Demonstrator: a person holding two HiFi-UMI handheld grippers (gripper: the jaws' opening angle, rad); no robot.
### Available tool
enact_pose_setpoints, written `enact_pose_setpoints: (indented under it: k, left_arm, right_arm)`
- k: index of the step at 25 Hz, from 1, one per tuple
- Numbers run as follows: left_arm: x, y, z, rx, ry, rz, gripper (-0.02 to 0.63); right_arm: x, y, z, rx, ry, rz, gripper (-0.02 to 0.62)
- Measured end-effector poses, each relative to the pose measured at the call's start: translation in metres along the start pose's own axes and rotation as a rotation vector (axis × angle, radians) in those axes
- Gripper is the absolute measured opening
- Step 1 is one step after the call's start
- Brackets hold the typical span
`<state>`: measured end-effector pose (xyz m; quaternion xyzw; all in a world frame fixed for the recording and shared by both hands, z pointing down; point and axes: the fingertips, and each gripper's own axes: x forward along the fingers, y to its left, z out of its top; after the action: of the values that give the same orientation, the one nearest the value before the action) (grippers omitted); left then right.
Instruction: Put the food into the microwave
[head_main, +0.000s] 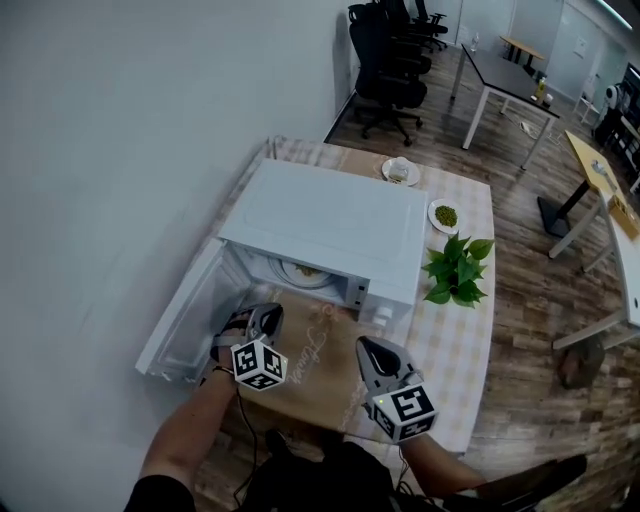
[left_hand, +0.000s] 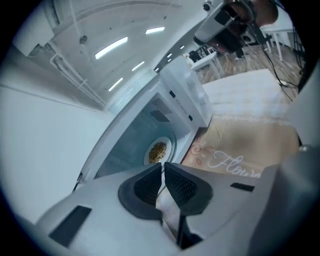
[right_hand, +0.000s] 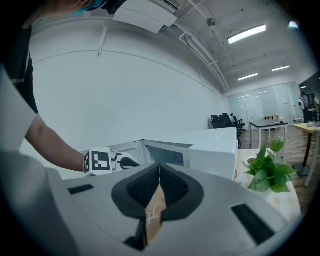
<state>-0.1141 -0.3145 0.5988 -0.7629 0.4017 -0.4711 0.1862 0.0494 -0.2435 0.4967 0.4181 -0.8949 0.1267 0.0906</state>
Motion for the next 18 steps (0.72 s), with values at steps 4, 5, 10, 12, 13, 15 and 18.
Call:
enact_pose_setpoints:
  k: [4,5,10,12,13,15,18]
  left_arm:
    - [-0.042,0.011,0.009,-0.137,-0.081,0.051,0.021]
    - [-0.053,0.013,0.009,-0.176,-0.095,0.065,0.020]
    - [-0.105,0.024,0.008,-0.414,-0.171,0.093,0.014]
    - [-0.129,0.025,0.013,-0.525,-0.223,0.095,0.009]
    - [-0.140,0.025,0.016,-0.580,-0.250,0.091,0.009]
    - [-0.162,0.027,0.021,-0.676,-0.300,0.076,0.009]
    - [-0.191,0.032,0.027,-0.745,-0.361,0.066,0.009]
  right_arm:
    - [-0.001,0.018,0.010,-0.007,-0.009,0.009,0.009]
    - [-0.001,0.023,0.012,-0.007,-0.011,0.010,0.009]
    - [0.000,0.049,0.023,-0.008,-0.032,0.005,0.009]
    - [-0.001,0.057,0.028,-0.002,-0.042,-0.008,0.009]
    - [-0.003,0.060,0.031,0.001,-0.049,-0.019,0.009]
    - [-0.006,0.066,0.039,0.005,-0.067,-0.042,0.009]
    - [-0.007,0.078,0.050,0.001,-0.091,-0.053,0.009]
